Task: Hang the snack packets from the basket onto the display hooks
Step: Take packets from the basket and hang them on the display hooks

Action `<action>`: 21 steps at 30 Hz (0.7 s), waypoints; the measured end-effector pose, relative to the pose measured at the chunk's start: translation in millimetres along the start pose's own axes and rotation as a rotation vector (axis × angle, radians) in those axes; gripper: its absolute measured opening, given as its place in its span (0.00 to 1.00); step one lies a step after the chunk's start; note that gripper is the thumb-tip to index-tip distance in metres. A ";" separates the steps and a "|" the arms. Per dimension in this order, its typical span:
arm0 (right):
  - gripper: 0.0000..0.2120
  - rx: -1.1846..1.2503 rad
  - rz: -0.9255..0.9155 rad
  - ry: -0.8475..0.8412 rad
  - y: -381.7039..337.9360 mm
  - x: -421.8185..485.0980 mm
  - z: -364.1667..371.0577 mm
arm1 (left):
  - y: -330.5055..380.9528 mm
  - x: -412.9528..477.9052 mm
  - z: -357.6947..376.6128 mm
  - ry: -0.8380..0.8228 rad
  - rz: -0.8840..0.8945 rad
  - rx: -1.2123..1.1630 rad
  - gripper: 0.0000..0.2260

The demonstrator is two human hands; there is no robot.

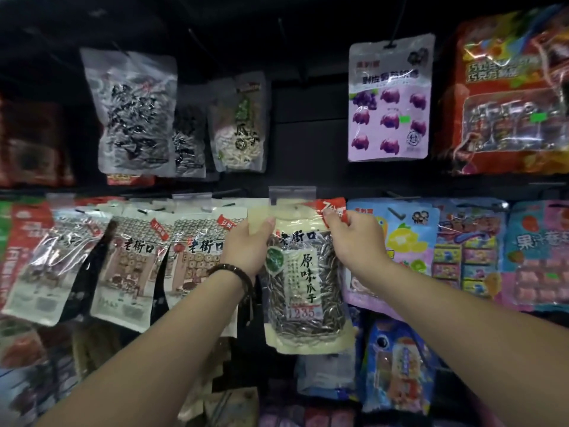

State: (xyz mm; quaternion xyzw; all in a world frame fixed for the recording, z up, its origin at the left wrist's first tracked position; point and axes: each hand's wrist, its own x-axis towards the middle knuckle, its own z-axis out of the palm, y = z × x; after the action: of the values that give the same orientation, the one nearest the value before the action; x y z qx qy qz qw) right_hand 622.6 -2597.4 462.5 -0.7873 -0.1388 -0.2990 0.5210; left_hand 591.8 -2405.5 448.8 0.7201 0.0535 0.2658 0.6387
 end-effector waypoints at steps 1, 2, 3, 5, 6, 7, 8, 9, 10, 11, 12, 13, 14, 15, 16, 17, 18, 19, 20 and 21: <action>0.27 -0.007 -0.006 0.003 -0.8 2.8 -0.2 | 4.0 0.4 0.7 0.014 0.029 0.011 0.13; 0.27 -0.008 -0.013 0.001 -1.3 5.5 0.2 | 6.7 1.0 0.9 0.028 0.049 0.014 0.12; 0.28 -0.009 -0.014 -0.003 -2.9 7.2 0.6 | 7.6 1.5 1.6 0.042 0.067 0.022 0.11; 0.28 -0.006 -0.011 -0.002 -4.9 10.5 3.2 | 6.0 8.1 1.4 0.045 0.050 0.004 0.11; 0.27 0.001 -0.001 0.000 -4.7 12.0 5.0 | 5.2 9.9 2.5 0.045 0.037 0.005 0.11; 0.26 0.007 0.012 0.001 -4.0 13.5 7.1 | 4.9 10.2 3.3 0.050 0.053 0.031 0.11; 0.25 0.006 0.025 0.003 -2.8 14.7 9.0 | 4.9 10.7 4.9 0.057 0.062 0.059 0.12; 0.24 -0.002 0.037 0.005 -1.9 15.4 10.5 | 6.3 10.1 6.5 0.064 0.073 0.078 0.13; 0.24 -0.012 0.043 0.009 -1.2 16.0 11.9 | 6.0 10.9 8.2 0.073 0.071 0.091 0.15; 0.24 -0.020 0.044 0.013 -1.1 15.9 12.8 | 6.4 10.5 9.3 0.088 0.081 0.110 0.19; 0.24 -0.025 0.041 0.015 -0.9 16.0 13.1 | 8.0 10.4 9.9 0.097 0.076 0.121 0.23; 0.24 -0.031 0.038 0.017 -1.1 16.1 12.8 | 9.0 10.4 11.0 0.093 0.076 0.118 0.27; 0.24 -0.037 0.037 0.017 -0.8 16.4 12.4 | 8.3 11.7 11.8 0.094 0.069 0.125 0.32; 0.24 -0.039 0.035 0.017 -0.8 16.1 11.9 | 5.9 13.4 11.4 0.104 0.079 0.135 0.34; 0.25 -0.037 0.035 0.017 0.0 15.8 11.6 | 4.7 14.2 11.3 0.114 0.097 0.145 0.33; 0.25 -0.033 0.034 0.019 0.5 15.1 11.4 | 3.8 15.7 10.9 0.111 0.105 0.150 0.32; 0.24 -0.026 0.037 0.022 1.0 14.8 11.7 | 2.4 18.2 10.5 0.106 0.117 0.148 0.31; 0.24 -0.018 0.041 0.027 1.0 14.3 11.9 | 2.6 19.0 9.8 0.105 0.133 0.151 0.30; 0.23 -0.008 0.044 0.034 0.6 13.7 12.3 | 3.3 18.8 10.2 0.100 0.125 0.136 0.30; 0.23 0.004 0.048 0.041 0.6 12.7 12.9 | 5.7 15.8 10.5 0.091 0.118 0.132 0.31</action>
State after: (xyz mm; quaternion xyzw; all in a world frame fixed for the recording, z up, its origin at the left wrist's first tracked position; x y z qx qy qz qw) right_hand 637.0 -2587.2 466.2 -0.7831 -0.1099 -0.3023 0.5323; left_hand 608.5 -2409.2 458.8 0.7496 0.0572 0.3312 0.5702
